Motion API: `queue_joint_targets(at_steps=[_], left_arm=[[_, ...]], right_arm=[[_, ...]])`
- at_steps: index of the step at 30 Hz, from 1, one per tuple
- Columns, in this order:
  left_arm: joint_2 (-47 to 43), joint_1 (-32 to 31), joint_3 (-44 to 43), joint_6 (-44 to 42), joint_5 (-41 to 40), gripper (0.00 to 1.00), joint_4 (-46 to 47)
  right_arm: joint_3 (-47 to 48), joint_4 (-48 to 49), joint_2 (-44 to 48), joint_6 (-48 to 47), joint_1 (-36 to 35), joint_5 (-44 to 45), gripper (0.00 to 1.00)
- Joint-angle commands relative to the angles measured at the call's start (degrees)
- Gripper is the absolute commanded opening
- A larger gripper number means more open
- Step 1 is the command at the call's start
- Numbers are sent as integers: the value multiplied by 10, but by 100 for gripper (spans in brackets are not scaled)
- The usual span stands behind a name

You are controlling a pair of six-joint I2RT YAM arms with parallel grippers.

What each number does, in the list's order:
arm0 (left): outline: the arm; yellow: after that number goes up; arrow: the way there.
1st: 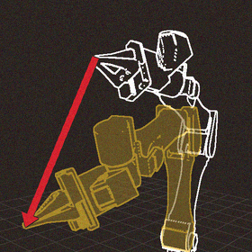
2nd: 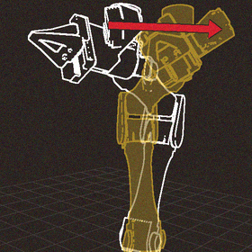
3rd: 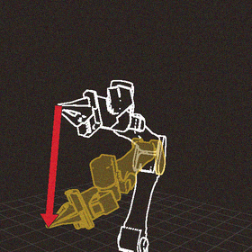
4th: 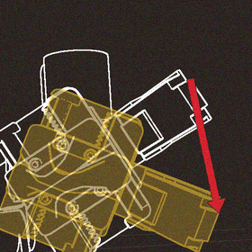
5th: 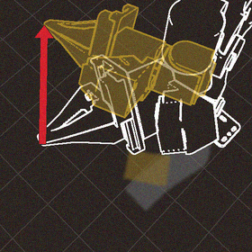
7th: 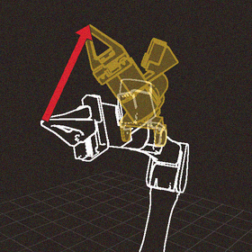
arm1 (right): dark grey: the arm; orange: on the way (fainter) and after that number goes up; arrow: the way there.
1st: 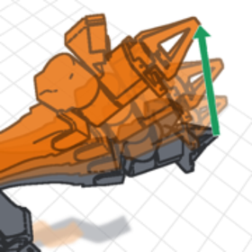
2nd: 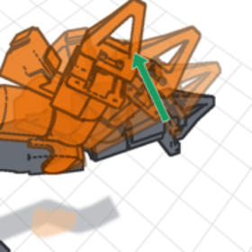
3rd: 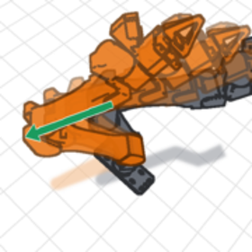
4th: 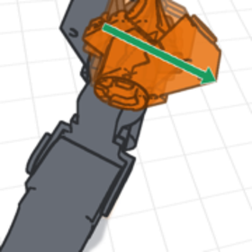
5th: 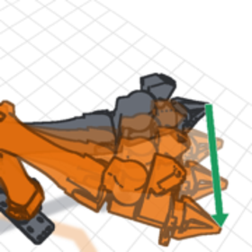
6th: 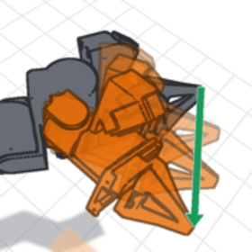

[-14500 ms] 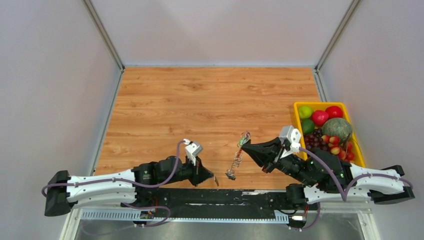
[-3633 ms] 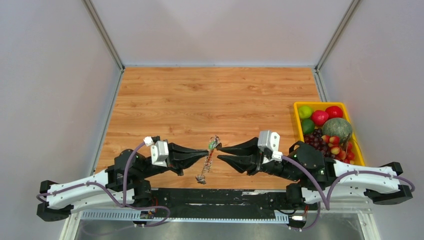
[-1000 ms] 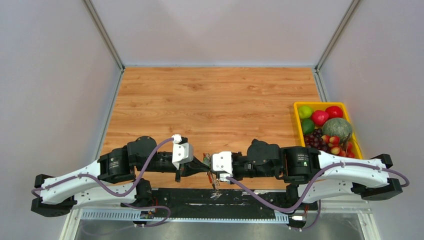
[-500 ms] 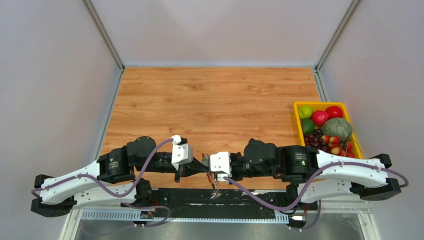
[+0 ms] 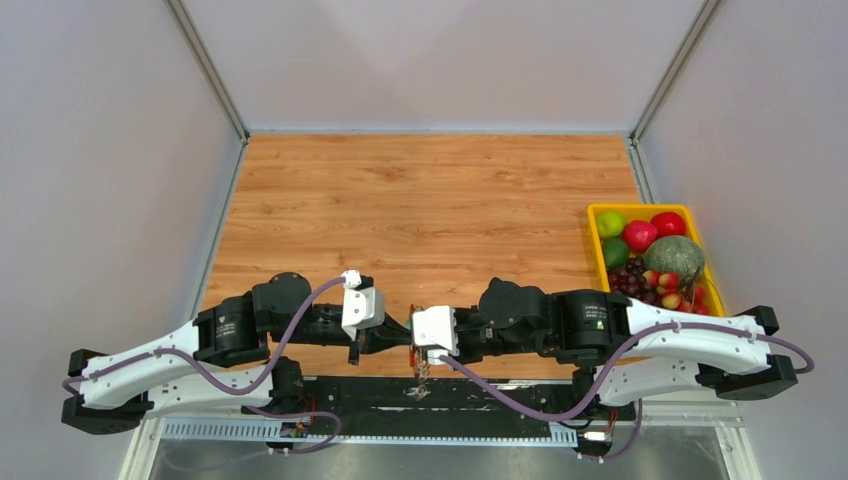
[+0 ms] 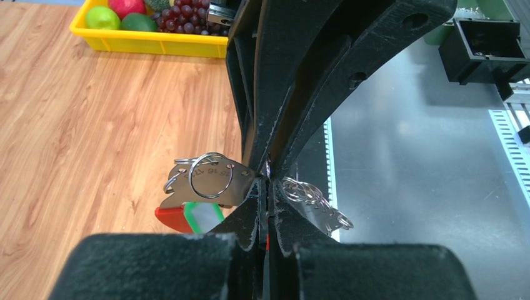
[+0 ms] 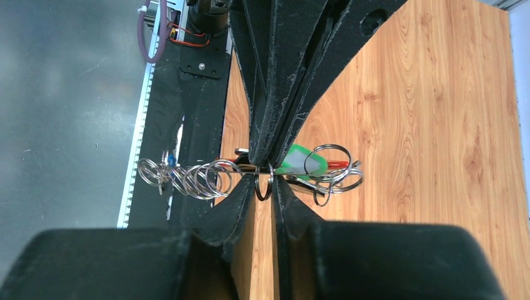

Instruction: Put the keys on the keyring

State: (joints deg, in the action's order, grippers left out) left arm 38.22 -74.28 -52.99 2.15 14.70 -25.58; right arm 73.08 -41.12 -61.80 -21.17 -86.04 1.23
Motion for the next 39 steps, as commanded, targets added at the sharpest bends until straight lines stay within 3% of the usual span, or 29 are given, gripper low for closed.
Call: queue_joint_targets(at_steps=[1,4,11,17,23,39], left_arm=[[-3,-1,-19,-8,16,0,32],[-1,-1,-19,-8,19,0,33],[-3,-1,-15,-10,29,1,37],[-28,-1,2,-12,44,27,63],[-39,-1,13,-16,52,40,81],[-47,-1,35,-13,-39,43,155]], right_arm=[[26,11,-1,-11,3,0,12],[26,12,-1,-13,3,-3,0],[11,31,7,-11,3,-20,0],[-30,97,45,17,3,-3,0],[-58,144,78,35,2,25,0],[-132,246,145,41,3,7,0]])
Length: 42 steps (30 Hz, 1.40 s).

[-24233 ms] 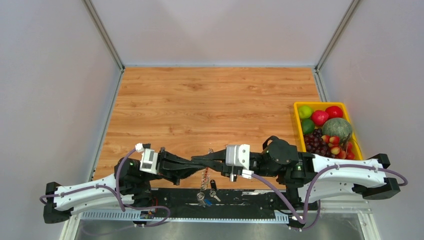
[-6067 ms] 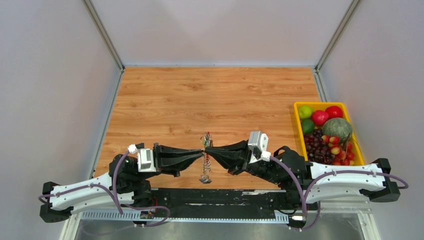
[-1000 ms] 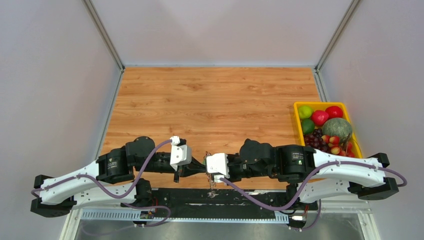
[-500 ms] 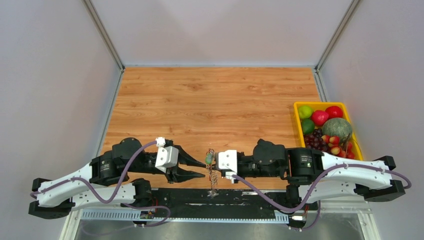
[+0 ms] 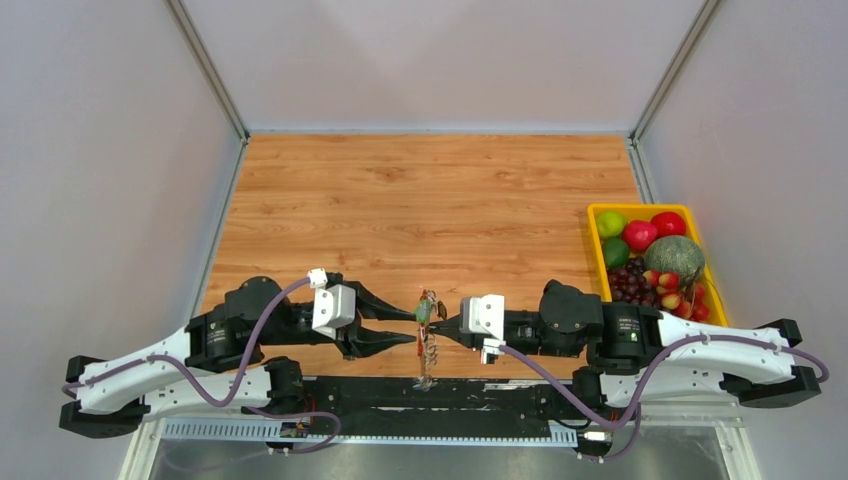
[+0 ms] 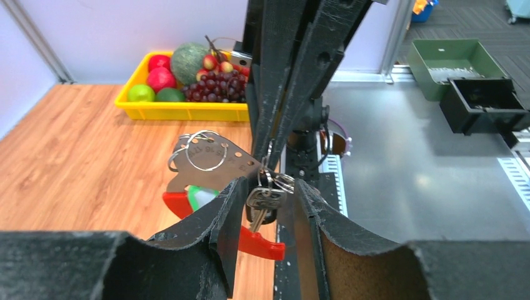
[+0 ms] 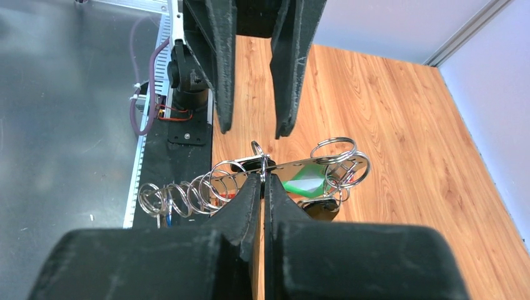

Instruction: Put the keys on the keyring

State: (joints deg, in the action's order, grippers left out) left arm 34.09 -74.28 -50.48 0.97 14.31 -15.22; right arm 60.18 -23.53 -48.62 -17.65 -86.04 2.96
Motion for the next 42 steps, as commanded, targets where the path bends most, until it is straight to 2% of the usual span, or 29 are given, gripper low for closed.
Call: queue_joint_targets(at_steps=[1,15,27,42], left_arm=[[-7,-1,14,-1,-41,43,62],[27,-1,22,10,-5,42,103],[23,-1,33,16,-4,34,96],[7,-1,41,17,-8,41,108]], right_arm=[[-4,72,14,6,2,-14,0],[-19,111,25,3,2,-12,0],[-18,118,33,0,3,-6,0],[-19,123,40,-2,3,-9,0]])
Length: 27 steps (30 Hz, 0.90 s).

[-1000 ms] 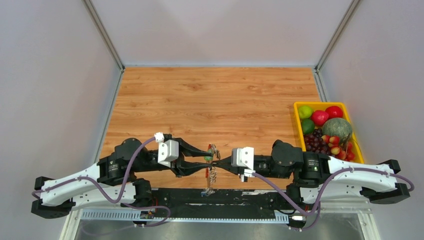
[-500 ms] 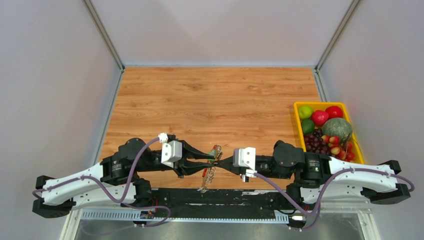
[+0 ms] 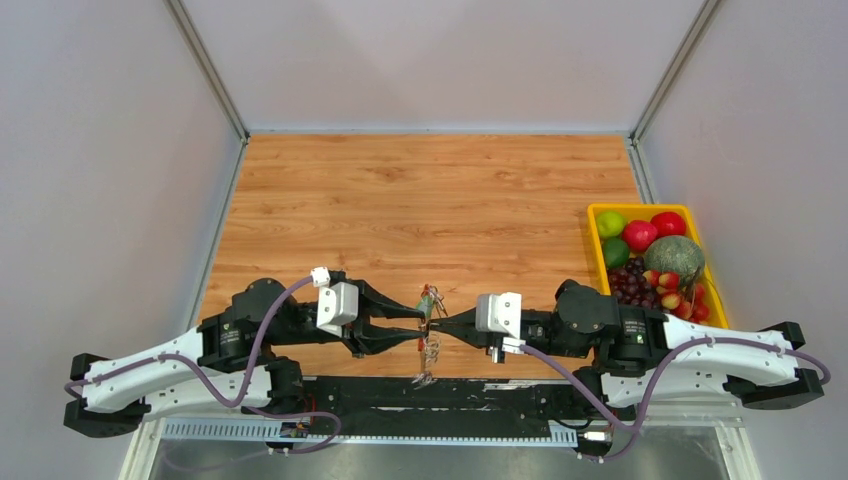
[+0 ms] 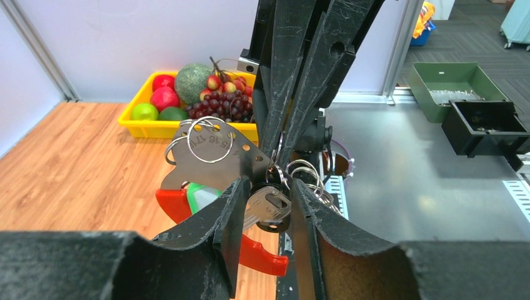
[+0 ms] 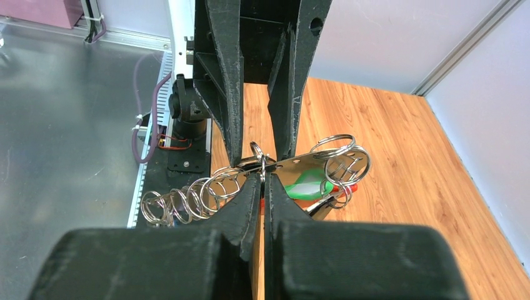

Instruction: Put the keys on the keyring

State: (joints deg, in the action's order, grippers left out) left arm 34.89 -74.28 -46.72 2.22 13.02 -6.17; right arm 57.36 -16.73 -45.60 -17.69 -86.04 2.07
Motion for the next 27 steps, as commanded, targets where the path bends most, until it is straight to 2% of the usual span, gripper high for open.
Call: queue_joint_targets(at_steps=[1,12,14,18,20,24,27], left_arm=[[-1,-1,4,4,4,42,20],[-4,-1,2,-1,-12,41,26],[-1,-1,2,-2,-13,37,27],[8,-1,1,-5,-14,15,22],[11,-1,1,-6,-16,10,22],[13,-1,4,-8,-19,2,20],[12,-1,7,-11,-25,1,20]], right_arm=[[8,56,8,-1,2,0,0],[3,62,6,0,2,-5,0],[3,63,6,1,3,-4,0],[6,66,7,2,3,-6,0],[7,67,8,3,3,-7,0],[6,76,10,8,2,-1,0],[1,92,13,14,3,7,0]])
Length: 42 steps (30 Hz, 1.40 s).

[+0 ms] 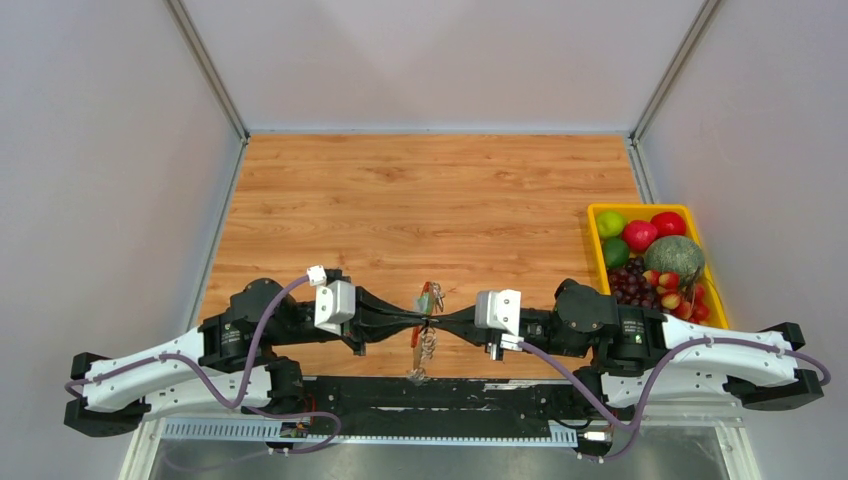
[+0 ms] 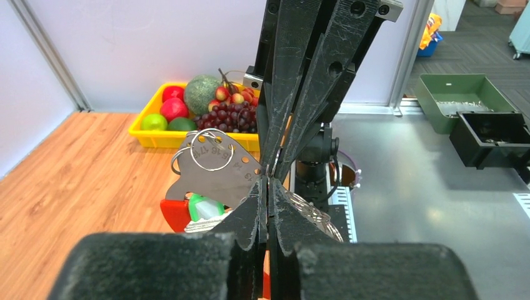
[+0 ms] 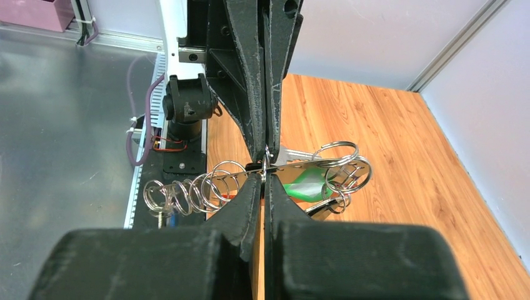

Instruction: Put the keys on the keyring

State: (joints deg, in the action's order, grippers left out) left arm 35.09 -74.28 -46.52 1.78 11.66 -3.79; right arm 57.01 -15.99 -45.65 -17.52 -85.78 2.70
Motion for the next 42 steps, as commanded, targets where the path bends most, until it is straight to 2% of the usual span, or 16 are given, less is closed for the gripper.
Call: queue_joint_targets(at_steps=[1,12,20,25,32,37,42], left_arm=[[9,-1,6,-7,-15,1,-4],[-14,-1,44,-24,-61,0,33],[-55,-1,105,-51,-86,1,131],[-51,-1,119,-63,-89,1,156],[-25,-1,117,-71,-69,14,158],[-21,-1,93,-58,-64,32,118],[-33,-1,80,-50,-62,42,102]], right_arm=[[3,91,14,14,0,3,0],[-23,191,21,61,-1,58,0],[-37,252,18,92,0,78,0],[-56,302,19,101,0,81,0],[-50,314,8,97,0,71,0],[-42,298,7,94,0,66,0],[-36,277,7,91,0,57,0]])
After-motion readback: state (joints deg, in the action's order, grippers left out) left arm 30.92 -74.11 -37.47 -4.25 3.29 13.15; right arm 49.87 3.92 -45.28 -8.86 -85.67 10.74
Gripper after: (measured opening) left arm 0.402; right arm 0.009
